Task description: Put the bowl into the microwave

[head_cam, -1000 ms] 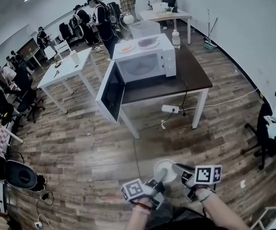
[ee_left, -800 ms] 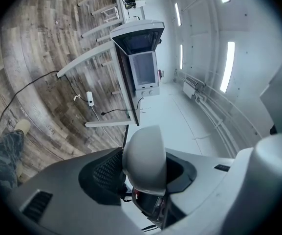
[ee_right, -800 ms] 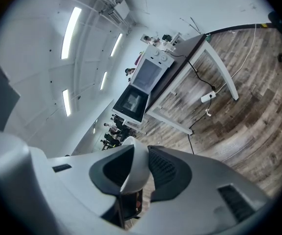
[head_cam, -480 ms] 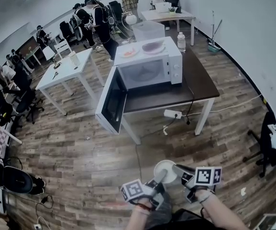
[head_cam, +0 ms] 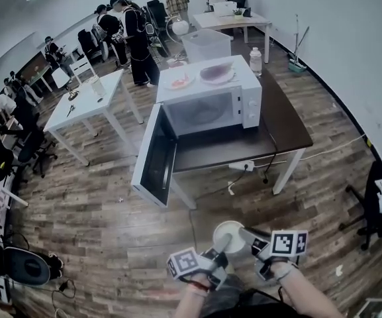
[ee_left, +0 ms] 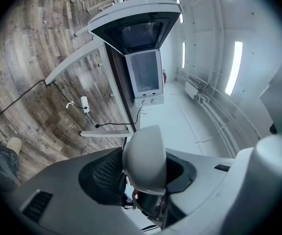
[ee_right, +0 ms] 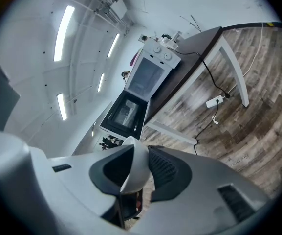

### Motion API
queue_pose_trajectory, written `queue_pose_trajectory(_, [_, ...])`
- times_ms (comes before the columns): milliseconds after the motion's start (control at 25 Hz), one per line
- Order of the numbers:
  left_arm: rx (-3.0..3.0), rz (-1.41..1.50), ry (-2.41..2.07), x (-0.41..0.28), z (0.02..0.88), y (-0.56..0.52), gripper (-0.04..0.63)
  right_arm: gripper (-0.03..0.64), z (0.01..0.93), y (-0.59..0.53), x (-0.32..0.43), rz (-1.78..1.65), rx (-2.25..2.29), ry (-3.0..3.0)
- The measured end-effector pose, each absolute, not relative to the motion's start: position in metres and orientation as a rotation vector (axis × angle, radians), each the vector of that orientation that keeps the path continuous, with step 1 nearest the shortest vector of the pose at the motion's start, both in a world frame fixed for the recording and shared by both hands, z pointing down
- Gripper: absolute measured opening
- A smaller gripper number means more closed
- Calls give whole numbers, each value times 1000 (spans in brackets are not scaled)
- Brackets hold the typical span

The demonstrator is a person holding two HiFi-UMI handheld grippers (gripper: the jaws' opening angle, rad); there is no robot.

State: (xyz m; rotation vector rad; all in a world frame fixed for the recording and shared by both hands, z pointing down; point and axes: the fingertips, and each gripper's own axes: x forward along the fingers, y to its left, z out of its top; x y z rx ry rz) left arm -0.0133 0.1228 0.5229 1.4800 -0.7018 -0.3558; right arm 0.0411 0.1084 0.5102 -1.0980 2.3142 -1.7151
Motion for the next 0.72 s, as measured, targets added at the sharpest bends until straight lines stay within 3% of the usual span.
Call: queue_pose_trajectory(720, [1465, -347, -652, -26, 532, 44, 187, 95, 521, 30, 29, -1710, -1166, 2278])
